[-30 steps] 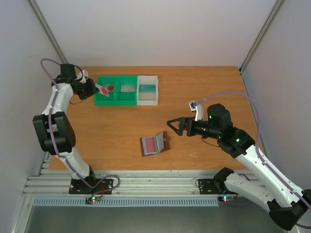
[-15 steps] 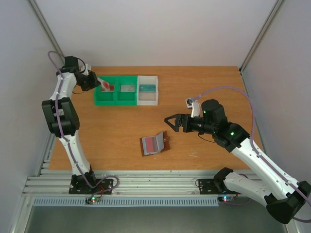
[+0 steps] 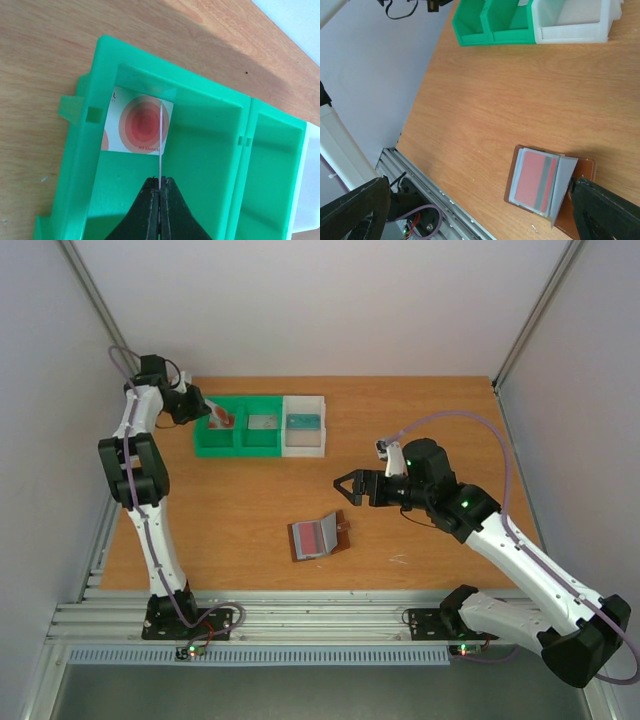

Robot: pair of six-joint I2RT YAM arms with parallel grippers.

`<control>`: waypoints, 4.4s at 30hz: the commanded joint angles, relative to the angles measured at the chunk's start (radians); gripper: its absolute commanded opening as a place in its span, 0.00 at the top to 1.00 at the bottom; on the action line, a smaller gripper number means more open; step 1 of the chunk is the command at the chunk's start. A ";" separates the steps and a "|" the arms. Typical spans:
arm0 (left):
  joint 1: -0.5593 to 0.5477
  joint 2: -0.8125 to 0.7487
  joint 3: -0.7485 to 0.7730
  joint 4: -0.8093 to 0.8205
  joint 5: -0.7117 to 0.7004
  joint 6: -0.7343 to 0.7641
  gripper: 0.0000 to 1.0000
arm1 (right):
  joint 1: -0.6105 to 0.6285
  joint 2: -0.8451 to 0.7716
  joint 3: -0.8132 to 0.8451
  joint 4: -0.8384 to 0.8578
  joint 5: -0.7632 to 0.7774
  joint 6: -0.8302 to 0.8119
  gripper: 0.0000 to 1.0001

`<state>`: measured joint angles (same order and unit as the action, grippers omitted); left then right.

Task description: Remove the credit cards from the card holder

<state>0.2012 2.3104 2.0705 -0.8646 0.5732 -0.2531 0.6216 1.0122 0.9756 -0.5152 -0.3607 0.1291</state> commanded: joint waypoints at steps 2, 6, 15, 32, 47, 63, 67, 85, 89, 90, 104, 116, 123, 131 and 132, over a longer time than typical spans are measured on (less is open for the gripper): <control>-0.003 0.049 0.081 -0.001 0.040 0.024 0.99 | 0.001 0.034 0.033 0.028 0.008 -0.016 0.01; -0.007 0.076 0.108 -0.013 0.047 0.031 0.99 | 0.001 0.054 0.038 0.036 0.008 -0.016 0.02; -0.022 0.130 0.158 -0.016 0.056 0.025 0.97 | 0.001 0.094 0.048 0.044 0.014 -0.017 0.01; -0.026 0.144 0.163 0.035 -0.046 0.035 0.89 | 0.000 0.122 0.073 0.025 0.037 -0.026 0.01; -0.026 0.135 0.190 0.084 -0.026 -0.014 0.78 | 0.000 0.125 0.075 -0.004 0.073 -0.019 0.02; -0.020 -0.029 0.115 0.031 -0.082 -0.050 0.46 | 0.001 0.055 0.034 -0.027 0.061 0.001 0.02; -0.024 -0.123 -0.016 0.050 -0.076 -0.085 0.34 | 0.000 0.074 0.052 -0.072 0.068 0.010 0.01; -0.093 -0.613 -0.692 0.139 0.092 -0.147 0.47 | 0.000 0.107 -0.023 -0.035 -0.066 0.032 0.22; -0.142 -0.721 -0.857 0.200 0.119 -0.156 0.55 | 0.001 0.113 -0.064 0.019 -0.089 0.062 0.48; -0.160 -0.749 -0.893 0.222 0.129 -0.170 0.56 | 0.000 0.121 -0.070 0.031 -0.101 0.070 0.53; -0.478 -0.980 -1.291 0.574 0.122 -0.398 0.58 | 0.038 0.257 -0.098 0.105 -0.117 0.110 0.61; -0.606 -0.943 -1.472 0.846 0.113 -0.541 0.60 | 0.117 0.445 -0.075 0.161 -0.079 0.120 0.66; -0.612 -0.859 -1.539 1.015 0.146 -0.597 0.65 | 0.117 0.531 -0.075 0.166 -0.037 0.095 0.74; -0.618 -0.746 -1.557 1.148 0.181 -0.641 0.69 | 0.118 0.590 -0.100 0.197 -0.017 0.081 0.77; -0.618 -0.735 -1.557 1.156 0.181 -0.642 0.71 | 0.117 0.595 -0.107 0.205 -0.017 0.081 0.77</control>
<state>-0.4095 1.5291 0.5232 0.1581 0.7250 -0.8768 0.7341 1.5867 0.8822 -0.3534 -0.4007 0.2291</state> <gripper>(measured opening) 0.308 0.235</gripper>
